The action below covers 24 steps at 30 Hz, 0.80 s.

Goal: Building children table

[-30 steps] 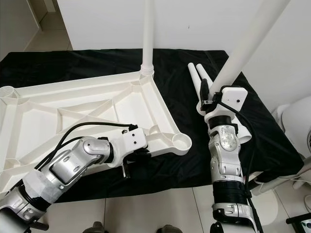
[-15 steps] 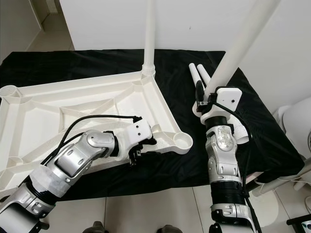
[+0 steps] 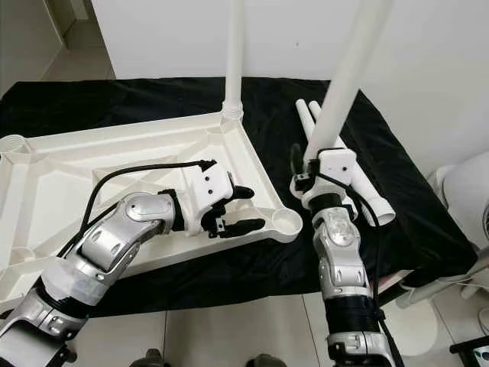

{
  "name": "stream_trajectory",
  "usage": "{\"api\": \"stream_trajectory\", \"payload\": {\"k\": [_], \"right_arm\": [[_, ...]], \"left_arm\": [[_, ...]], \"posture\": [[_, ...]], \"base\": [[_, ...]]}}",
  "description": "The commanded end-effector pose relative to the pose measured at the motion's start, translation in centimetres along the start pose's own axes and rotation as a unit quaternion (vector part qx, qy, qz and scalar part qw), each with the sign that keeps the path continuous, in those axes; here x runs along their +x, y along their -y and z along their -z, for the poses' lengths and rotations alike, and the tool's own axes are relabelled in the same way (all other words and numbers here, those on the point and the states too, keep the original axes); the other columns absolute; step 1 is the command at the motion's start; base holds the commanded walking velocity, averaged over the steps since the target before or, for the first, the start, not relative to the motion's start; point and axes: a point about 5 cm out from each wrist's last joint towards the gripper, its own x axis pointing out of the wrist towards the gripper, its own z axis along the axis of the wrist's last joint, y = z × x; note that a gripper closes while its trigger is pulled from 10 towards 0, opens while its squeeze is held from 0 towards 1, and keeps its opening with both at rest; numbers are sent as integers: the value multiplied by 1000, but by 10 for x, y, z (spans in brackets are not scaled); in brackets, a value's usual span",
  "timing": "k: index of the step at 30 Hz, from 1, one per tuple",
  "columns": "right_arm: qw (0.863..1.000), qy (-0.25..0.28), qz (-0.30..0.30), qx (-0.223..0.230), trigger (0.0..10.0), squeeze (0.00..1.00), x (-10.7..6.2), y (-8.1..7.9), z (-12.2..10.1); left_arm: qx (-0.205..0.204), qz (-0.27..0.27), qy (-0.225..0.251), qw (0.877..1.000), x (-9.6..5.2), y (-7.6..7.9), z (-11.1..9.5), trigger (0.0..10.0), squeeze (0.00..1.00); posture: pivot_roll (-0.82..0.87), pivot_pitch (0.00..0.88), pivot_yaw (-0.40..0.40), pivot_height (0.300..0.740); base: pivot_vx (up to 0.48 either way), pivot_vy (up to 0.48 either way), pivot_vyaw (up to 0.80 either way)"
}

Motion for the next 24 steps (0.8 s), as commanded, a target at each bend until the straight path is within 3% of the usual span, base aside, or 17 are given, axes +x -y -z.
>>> {"api": "stream_trajectory", "payload": {"k": [1, 13, 21, 24], "right_arm": [[1000, -2, -16, 2, 10000, 0, -3, -6, 1], [998, -36, -45, 24, 10000, 0, -23, -17, 17], [997, -51, -51, 32, 10000, 0, -36, -18, 24], [996, -65, -50, 36, 10000, 0, -47, -15, 33]], "left_arm": [[-8, -15, 11, 1000, -5, -2, 1, 10000, 0], [-42, -8, 17, 999, -17, 3, 11, 10000, 0], [-47, -4, 19, 999, -19, 5, 13, 10000, 0], [-48, -5, 19, 999, -19, 5, 13, 10000, 0]], "posture": [[31, 2, -33, 740], [44, 0, -45, 740], [46, 0, -47, 740], [45, 0, -43, 740]], "base": [[0, 0, 0], [0, 0, 0], [0, 0, 0], [0, 0, 0]]}}
